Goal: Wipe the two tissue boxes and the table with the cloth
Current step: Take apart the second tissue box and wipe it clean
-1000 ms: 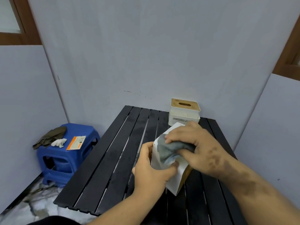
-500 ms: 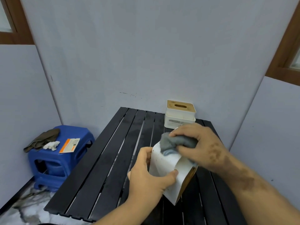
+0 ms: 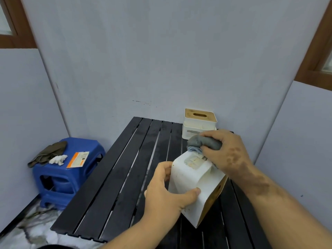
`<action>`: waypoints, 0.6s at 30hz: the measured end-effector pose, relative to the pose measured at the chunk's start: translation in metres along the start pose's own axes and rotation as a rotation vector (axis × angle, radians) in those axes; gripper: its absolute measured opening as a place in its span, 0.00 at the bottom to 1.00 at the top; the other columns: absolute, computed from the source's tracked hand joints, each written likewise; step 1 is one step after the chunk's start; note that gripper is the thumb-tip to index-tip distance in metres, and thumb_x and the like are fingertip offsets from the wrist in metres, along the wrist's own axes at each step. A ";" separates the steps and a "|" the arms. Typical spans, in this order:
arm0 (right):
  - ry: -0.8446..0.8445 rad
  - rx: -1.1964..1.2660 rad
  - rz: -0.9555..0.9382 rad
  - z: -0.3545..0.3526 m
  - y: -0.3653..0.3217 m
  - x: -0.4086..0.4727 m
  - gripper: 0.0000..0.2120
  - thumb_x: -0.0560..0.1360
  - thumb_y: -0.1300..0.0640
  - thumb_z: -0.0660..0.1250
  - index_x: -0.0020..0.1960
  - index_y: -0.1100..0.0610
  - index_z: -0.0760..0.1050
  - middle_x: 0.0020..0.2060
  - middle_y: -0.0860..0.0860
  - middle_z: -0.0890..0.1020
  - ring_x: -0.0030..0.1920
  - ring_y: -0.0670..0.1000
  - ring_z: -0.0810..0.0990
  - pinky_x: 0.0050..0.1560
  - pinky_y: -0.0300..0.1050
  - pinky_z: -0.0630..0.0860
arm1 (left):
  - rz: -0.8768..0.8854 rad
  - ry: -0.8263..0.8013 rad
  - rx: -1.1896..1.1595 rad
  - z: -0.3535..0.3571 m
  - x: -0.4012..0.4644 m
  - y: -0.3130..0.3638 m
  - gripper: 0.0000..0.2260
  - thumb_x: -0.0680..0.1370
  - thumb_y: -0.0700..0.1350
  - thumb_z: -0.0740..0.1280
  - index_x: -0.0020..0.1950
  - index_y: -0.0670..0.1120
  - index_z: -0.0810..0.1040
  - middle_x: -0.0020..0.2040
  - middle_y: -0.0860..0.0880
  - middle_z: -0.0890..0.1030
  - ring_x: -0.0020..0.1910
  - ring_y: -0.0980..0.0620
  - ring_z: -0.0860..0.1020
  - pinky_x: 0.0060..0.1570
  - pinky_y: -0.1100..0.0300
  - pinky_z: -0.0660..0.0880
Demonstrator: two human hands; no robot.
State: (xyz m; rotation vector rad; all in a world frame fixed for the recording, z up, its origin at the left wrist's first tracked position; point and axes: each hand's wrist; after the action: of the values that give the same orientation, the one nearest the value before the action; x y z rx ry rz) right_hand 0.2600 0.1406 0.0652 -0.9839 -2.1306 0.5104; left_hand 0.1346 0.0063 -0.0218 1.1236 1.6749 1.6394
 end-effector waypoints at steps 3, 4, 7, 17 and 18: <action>-0.088 -0.015 -0.137 0.011 -0.018 -0.014 0.15 0.69 0.59 0.77 0.54 0.48 0.85 0.48 0.46 0.81 0.50 0.46 0.78 0.57 0.42 0.75 | -0.005 0.013 -0.009 0.001 0.001 -0.003 0.30 0.57 0.54 0.84 0.54 0.65 0.74 0.53 0.65 0.82 0.55 0.65 0.79 0.60 0.52 0.77; -0.121 0.007 -0.180 0.015 -0.026 -0.019 0.15 0.68 0.58 0.78 0.54 0.48 0.85 0.47 0.46 0.81 0.50 0.46 0.79 0.55 0.40 0.74 | -0.012 0.014 -0.012 0.002 0.001 -0.004 0.31 0.57 0.55 0.83 0.54 0.66 0.74 0.53 0.64 0.82 0.56 0.64 0.79 0.60 0.52 0.77; -0.171 0.029 -0.204 0.014 -0.030 -0.018 0.15 0.67 0.57 0.80 0.52 0.47 0.85 0.47 0.45 0.82 0.50 0.43 0.79 0.55 0.38 0.75 | -0.026 0.022 -0.010 0.003 0.002 -0.004 0.31 0.54 0.58 0.82 0.53 0.67 0.73 0.52 0.64 0.82 0.56 0.64 0.79 0.59 0.53 0.78; -0.123 0.011 -0.090 0.015 -0.036 -0.021 0.14 0.68 0.57 0.79 0.53 0.49 0.84 0.48 0.44 0.84 0.51 0.44 0.79 0.57 0.40 0.75 | -0.013 0.023 0.022 0.002 0.001 -0.003 0.31 0.58 0.56 0.83 0.54 0.69 0.72 0.54 0.68 0.80 0.58 0.62 0.78 0.59 0.56 0.75; -0.164 0.016 -0.114 0.015 -0.037 -0.021 0.14 0.68 0.56 0.79 0.53 0.49 0.84 0.47 0.43 0.84 0.51 0.43 0.80 0.57 0.39 0.74 | -0.009 0.023 0.025 0.002 0.000 -0.003 0.31 0.58 0.56 0.83 0.54 0.69 0.72 0.54 0.68 0.80 0.58 0.62 0.78 0.59 0.56 0.75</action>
State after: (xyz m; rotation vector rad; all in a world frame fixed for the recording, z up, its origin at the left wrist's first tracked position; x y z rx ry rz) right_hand 0.2399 0.1001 0.0685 -0.8309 -2.3090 0.5679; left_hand 0.1352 0.0080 -0.0249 1.1115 1.7176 1.6362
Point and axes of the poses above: each hand's wrist, its own x-axis towards the middle knuckle, its own z-axis out of the palm, y = z × x
